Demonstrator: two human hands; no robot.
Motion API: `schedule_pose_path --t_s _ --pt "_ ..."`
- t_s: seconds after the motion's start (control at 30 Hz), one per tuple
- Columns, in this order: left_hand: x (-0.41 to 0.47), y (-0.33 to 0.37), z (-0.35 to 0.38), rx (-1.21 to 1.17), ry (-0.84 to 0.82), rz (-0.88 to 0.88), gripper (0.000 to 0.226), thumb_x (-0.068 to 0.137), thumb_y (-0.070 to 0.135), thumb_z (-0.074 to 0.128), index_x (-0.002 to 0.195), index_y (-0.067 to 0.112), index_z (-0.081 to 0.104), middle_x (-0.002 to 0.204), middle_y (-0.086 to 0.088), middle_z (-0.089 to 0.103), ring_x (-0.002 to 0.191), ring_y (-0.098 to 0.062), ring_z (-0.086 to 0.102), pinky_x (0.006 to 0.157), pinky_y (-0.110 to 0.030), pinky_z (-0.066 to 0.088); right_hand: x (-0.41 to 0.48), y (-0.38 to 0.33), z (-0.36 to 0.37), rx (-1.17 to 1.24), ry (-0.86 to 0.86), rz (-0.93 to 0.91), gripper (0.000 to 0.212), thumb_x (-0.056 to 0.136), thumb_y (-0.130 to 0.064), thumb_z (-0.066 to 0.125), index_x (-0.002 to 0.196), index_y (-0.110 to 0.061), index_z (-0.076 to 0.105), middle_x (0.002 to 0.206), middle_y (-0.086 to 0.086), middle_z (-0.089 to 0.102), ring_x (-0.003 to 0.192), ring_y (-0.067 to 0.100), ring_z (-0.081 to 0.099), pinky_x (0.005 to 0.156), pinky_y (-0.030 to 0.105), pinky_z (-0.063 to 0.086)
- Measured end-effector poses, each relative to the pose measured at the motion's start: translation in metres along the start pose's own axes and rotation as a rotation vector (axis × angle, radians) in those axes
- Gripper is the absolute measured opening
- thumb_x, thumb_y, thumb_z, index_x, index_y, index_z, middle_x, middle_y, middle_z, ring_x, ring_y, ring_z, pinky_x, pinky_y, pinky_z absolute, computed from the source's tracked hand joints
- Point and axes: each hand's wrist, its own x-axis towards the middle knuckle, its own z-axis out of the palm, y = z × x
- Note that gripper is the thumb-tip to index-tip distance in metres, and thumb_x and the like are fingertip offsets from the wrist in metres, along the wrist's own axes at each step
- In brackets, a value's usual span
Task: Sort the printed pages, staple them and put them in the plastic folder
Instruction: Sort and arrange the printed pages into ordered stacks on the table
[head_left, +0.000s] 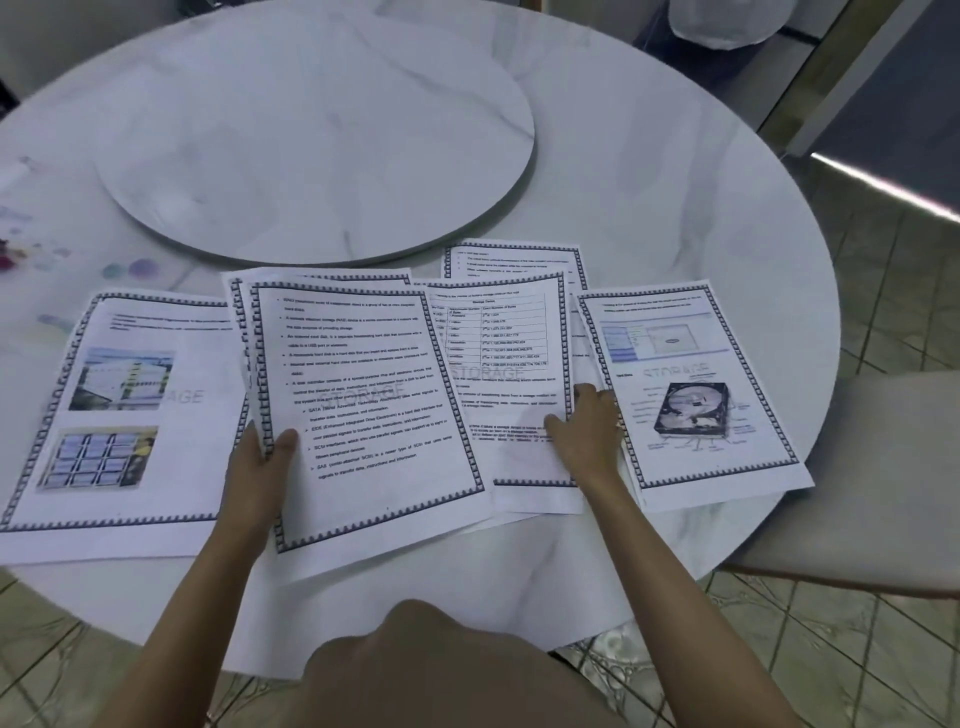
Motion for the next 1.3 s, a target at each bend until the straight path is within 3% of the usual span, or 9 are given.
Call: schedule_pose_path --t_s 0.07,0.1,0.17,0.27,0.4,0.6,0.87,1.0,1.3 --pt "0.004 0.001 -0.002 -0.006 0.001 0.005 0.038 0.097 0.015 0.043 0.134 0.009 0.042 0.135 -0.012 0.050 0.122 -0.031 0.048 0.097 -0.036 0.038 0.005 0.001 -0.003 0.088 0.012 -0.051 0.006 0.087 -0.012 0.053 0.089 -0.006 0.052 0.095 0.014 0.049 0.083 0.027 0.050 0.063 0.028 0.039" --pt "0.005 0.002 -0.002 -0.010 0.001 0.012 0.038 0.097 0.015 0.043 0.134 0.009 0.042 0.135 -0.012 0.050 0.122 -0.031 0.048 0.097 -0.036 0.038 0.007 0.000 -0.006 0.135 0.023 -0.064 0.008 0.089 -0.010 0.050 0.081 -0.007 0.050 0.087 0.013 0.049 0.074 0.024 0.047 0.054 0.025 0.034" --pt "0.006 0.003 -0.004 -0.015 -0.004 0.027 0.037 0.097 0.016 0.043 0.134 0.010 0.042 0.134 -0.011 0.051 0.122 -0.029 0.048 0.097 -0.036 0.038 0.010 -0.003 -0.014 0.206 0.017 -0.074 0.010 0.092 -0.008 0.048 0.085 -0.004 0.055 0.084 0.012 0.053 0.074 0.021 0.047 0.049 0.023 0.030" --pt "0.008 0.005 -0.011 0.002 -0.002 0.044 0.035 0.097 0.016 0.042 0.132 0.010 0.044 0.132 -0.011 0.052 0.121 -0.030 0.049 0.095 -0.036 0.039 0.020 -0.005 -0.034 0.217 0.054 -0.070 0.024 0.094 -0.011 0.048 0.110 0.003 0.059 0.103 0.018 0.062 0.092 0.027 0.056 0.066 0.014 0.031" --pt "0.016 0.001 -0.022 0.089 0.003 0.085 0.036 0.097 0.018 0.043 0.133 0.010 0.044 0.134 -0.013 0.052 0.122 -0.032 0.048 0.099 -0.041 0.039 0.038 0.000 -0.055 0.193 0.100 -0.033 0.025 0.093 -0.012 0.050 0.109 0.004 0.060 0.107 0.022 0.064 0.102 0.033 0.058 0.076 0.024 0.039" --pt "0.018 0.001 -0.021 0.126 0.002 0.106 0.036 0.097 0.017 0.042 0.133 0.010 0.043 0.133 -0.014 0.052 0.121 -0.033 0.049 0.096 -0.038 0.038 0.053 0.009 -0.067 0.173 0.110 0.016 0.030 0.092 -0.014 0.052 0.117 0.001 0.059 0.115 0.019 0.063 0.109 0.030 0.056 0.083 0.021 0.035" --pt "0.020 0.001 -0.024 0.178 0.019 0.108 0.036 0.097 0.017 0.042 0.132 0.007 0.044 0.132 -0.016 0.053 0.119 -0.034 0.049 0.094 -0.039 0.038 0.064 0.034 -0.086 0.184 0.138 0.055 0.034 0.090 -0.012 0.054 0.120 0.003 0.057 0.126 0.018 0.058 0.121 0.031 0.050 0.103 0.032 0.035" --pt "0.018 0.000 -0.022 0.185 0.033 0.089 0.035 0.097 0.017 0.042 0.131 0.006 0.045 0.130 -0.017 0.053 0.118 -0.035 0.049 0.089 -0.035 0.036 0.075 0.049 -0.101 0.152 0.206 0.094 0.034 0.091 -0.011 0.051 0.121 0.003 0.056 0.126 0.021 0.058 0.122 0.031 0.049 0.102 0.029 0.034" --pt "0.012 0.005 -0.019 0.217 0.081 0.060 0.036 0.097 0.016 0.043 0.131 0.004 0.045 0.130 -0.020 0.052 0.118 -0.037 0.048 0.095 -0.041 0.038 0.092 0.085 -0.122 0.063 0.316 0.146 0.029 0.090 -0.004 0.049 0.113 0.010 0.058 0.119 0.028 0.059 0.114 0.038 0.053 0.098 0.031 0.038"
